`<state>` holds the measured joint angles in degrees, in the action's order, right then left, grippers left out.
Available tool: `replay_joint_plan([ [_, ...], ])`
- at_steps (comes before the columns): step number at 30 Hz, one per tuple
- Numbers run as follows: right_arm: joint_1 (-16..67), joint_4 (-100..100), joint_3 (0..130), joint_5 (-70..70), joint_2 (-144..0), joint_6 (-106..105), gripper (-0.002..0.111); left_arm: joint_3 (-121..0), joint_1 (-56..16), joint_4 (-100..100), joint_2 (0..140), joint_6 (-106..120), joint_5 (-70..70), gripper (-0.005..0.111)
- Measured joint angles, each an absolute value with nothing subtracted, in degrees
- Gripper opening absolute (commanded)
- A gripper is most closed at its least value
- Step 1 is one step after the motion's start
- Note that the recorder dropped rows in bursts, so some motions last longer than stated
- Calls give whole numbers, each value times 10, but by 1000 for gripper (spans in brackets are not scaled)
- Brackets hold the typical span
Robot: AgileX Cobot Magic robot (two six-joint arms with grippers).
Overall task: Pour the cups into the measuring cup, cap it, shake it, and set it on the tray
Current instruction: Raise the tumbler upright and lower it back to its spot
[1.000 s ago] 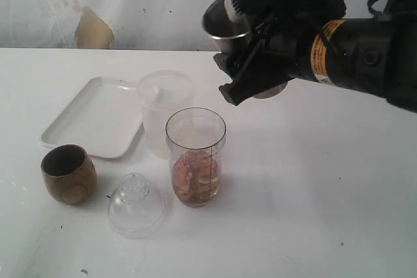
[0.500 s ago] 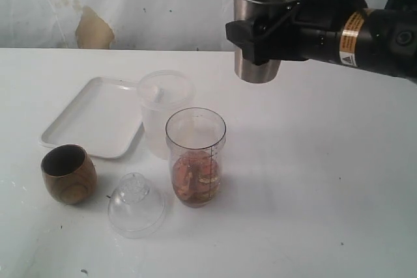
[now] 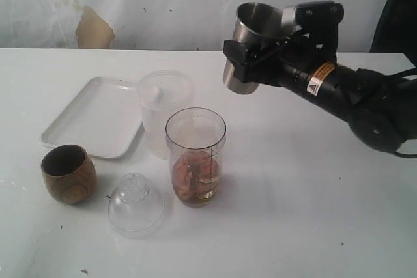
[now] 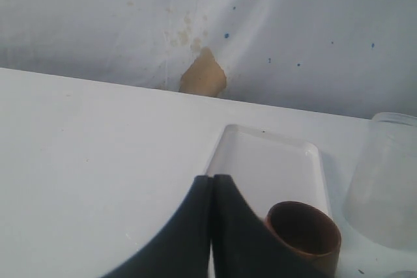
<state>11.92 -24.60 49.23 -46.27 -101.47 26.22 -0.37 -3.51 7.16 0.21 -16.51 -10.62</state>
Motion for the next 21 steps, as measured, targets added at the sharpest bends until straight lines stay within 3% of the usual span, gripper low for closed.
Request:
replay_joint_plan([
  [7, 119, -239, 499, -546, -1113, 204, 0, -4, -35, 72, 2, -165, -106, 0],
  [21, 119, -231, 576, -556, -1247, 158, 0, -4, -35, 72, 2, -165, -106, 0],
])
